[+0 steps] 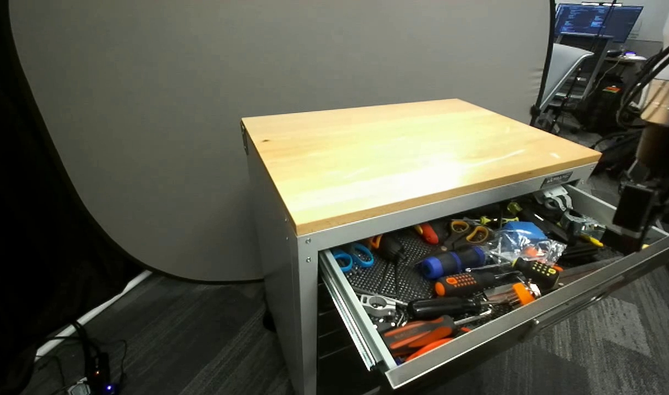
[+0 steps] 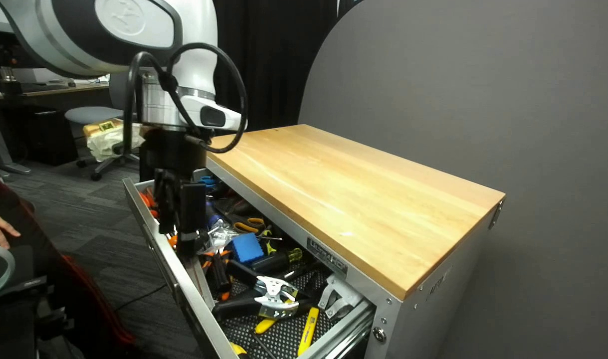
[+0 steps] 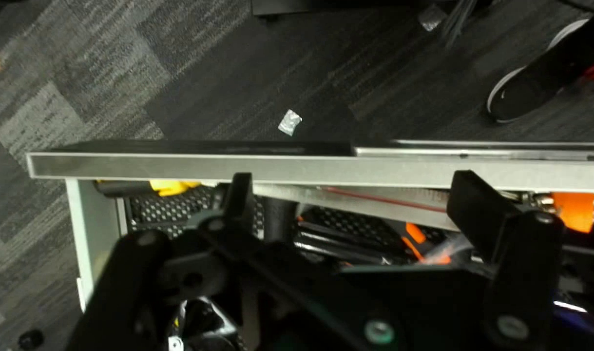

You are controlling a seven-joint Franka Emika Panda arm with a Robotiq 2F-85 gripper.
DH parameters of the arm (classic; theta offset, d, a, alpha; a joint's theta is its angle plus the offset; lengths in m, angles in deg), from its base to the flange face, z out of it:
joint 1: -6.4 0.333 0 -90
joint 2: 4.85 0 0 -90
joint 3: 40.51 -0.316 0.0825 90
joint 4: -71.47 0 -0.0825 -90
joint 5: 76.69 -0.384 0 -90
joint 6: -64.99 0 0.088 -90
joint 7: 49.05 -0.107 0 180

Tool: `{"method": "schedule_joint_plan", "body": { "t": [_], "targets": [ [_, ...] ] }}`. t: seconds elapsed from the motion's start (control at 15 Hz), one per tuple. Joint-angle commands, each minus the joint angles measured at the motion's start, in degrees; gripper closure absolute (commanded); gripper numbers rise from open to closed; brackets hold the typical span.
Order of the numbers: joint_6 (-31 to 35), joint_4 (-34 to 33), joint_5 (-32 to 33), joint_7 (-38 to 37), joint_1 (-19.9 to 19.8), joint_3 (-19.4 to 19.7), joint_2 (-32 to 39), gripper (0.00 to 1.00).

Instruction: Put the screwdriver in the drawer then close the drawer

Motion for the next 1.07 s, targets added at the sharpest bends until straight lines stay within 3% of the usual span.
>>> {"method": "schedule_joint_plan", "body": {
  "t": [0.0,0.27,0.33,0.4,1.0],
  "targets": [
    [-1.6,3.1,-0.4,1.3,-1.5,0.2,-1.8,0.0],
    [1.6,5.4,0.6,-0.6,-1.6,-0.2,2.1,0.0],
    [2.9,5.9,0.9,-0.8,-1.5,-0.2,2.8,0.25],
    [4.1,6.1,1.0,-1.8,-1.4,-0.2,3.2,0.27],
    [17.1,6.7,1.1,-14.4,-0.3,0.7,7.2,0.95]
  ]
}}
